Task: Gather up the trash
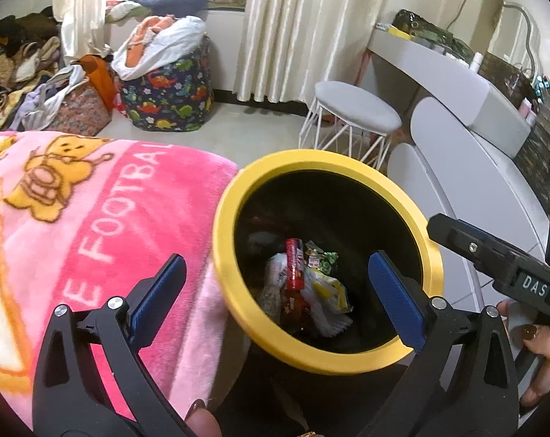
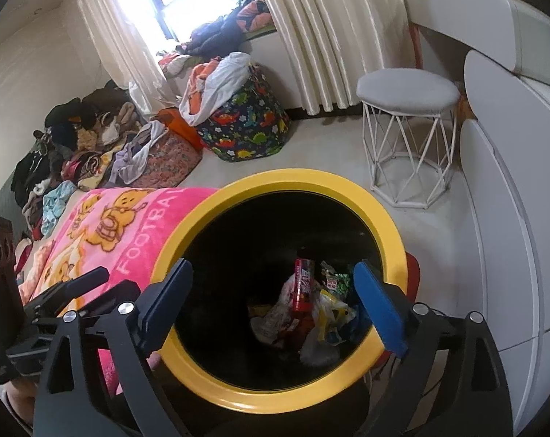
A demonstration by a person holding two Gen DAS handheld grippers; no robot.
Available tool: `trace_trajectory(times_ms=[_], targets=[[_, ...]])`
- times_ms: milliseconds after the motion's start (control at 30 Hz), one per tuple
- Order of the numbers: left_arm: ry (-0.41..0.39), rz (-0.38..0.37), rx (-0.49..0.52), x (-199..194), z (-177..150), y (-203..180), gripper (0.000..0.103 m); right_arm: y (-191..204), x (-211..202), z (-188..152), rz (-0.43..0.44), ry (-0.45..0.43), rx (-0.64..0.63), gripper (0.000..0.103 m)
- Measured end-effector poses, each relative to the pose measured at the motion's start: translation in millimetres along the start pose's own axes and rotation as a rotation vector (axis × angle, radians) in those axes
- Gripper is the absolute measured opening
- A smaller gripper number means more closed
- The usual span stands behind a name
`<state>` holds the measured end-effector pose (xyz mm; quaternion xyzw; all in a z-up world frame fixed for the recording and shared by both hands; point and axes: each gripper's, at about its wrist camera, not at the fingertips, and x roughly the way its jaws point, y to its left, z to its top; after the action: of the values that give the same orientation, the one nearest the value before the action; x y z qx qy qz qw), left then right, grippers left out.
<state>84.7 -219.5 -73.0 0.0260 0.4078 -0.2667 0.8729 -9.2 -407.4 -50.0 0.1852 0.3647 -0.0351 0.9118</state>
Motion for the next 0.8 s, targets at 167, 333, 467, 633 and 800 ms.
trace_trajectory(times_ms=[167,333,467,633,800], targets=[[-0.030,0.036,-0.028,-17.1,1.0,12.2,0.092,14.9,-8.3,0.1,-0.001,-0.022,-0.041,0.092],[-0.059,0.069,-0.050,-37.6,-1.1,24.2,0.092,31.0,-18.1,-1.0,0.020,-0.060,-0.061,0.095],[-0.085,0.092,-0.072,-53.6,-4.4,34.9,0.092,46.1,-25.7,-3.6,0.028,-0.091,-0.087,0.097],[-0.110,0.135,-0.105,-71.0,-12.2,49.8,0.092,63.9,-33.4,-10.5,0.044,-0.125,-0.113,0.097],[-0.147,0.191,-0.118,-86.9,-22.5,61.3,0.092,81.5,-39.9,-18.8,0.064,-0.158,-0.143,0.097]])
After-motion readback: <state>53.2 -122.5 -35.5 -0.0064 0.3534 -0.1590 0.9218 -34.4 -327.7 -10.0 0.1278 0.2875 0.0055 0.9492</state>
